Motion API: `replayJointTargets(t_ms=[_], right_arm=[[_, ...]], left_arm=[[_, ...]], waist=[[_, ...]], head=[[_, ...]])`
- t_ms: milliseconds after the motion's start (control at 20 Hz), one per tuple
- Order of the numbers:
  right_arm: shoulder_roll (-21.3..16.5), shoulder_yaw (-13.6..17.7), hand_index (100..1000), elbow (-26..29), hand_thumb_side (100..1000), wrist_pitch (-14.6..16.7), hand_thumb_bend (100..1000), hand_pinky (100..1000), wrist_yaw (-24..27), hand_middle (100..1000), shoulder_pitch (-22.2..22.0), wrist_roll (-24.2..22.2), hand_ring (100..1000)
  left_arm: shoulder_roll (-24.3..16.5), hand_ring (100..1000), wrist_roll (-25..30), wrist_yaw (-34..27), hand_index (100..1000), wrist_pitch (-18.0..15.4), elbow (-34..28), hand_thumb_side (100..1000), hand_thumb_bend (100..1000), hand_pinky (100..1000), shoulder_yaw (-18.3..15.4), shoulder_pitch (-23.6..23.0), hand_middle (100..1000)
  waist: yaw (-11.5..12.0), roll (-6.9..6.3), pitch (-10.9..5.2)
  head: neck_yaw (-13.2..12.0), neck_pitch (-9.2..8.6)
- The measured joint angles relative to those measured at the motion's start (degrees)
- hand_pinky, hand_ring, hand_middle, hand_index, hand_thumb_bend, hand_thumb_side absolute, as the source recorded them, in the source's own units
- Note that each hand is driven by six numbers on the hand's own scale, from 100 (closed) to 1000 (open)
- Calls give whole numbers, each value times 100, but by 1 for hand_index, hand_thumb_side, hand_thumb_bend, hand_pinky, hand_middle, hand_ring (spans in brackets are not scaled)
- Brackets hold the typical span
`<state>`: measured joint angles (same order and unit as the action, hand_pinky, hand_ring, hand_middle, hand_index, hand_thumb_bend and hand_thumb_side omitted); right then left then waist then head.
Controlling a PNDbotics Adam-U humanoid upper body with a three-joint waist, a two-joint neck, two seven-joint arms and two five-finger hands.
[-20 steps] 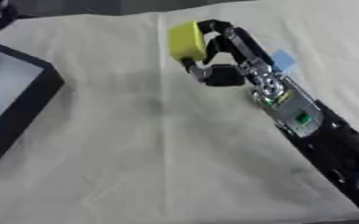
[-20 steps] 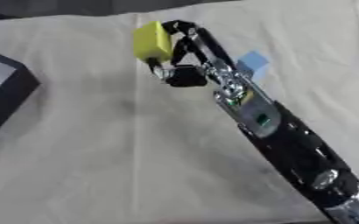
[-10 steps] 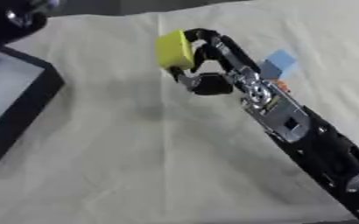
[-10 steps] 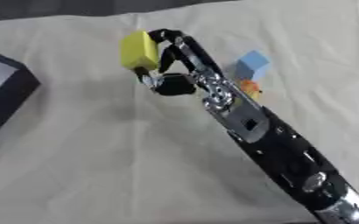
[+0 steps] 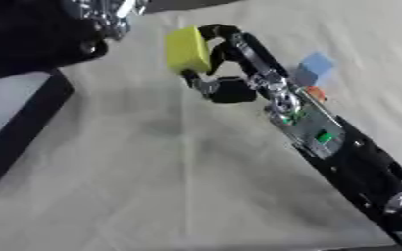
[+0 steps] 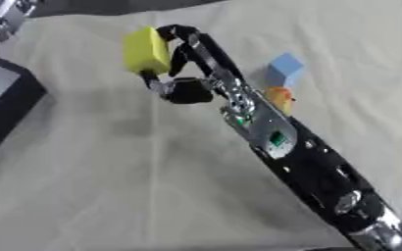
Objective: Pick up the objects with one hand, pass them to the other hand, and then place them into the box on the other side of the table.
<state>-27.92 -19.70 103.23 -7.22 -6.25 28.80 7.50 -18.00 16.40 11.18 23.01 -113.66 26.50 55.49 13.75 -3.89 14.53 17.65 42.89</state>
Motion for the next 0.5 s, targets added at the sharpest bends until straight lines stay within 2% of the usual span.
replayJointTargets(t_ms=[150, 200, 500], right_arm=[[35, -57, 535, 49, 100, -29, 228, 501, -2, 458, 32, -29, 418], [43, -83, 535, 65, 100, -41, 206, 501, -2, 458, 47, -44, 418], [88, -206, 534, 124, 100, -91, 205, 501, -37, 458, 51, -156, 417]], left_arm=[[7, 741, 183, 227, 778, 125, 0, 494, 103, 811, 68, 81, 680], [21, 745, 244, 288, 785, 164, 0, 495, 114, 813, 93, 106, 686], [71, 758, 655, 726, 804, 250, 96, 498, 169, 818, 241, 175, 706]], waist=[[3, 0, 0], [5, 0, 0], [3, -23, 0]], head=[[-19, 18], [-21, 31], [-25, 46]])
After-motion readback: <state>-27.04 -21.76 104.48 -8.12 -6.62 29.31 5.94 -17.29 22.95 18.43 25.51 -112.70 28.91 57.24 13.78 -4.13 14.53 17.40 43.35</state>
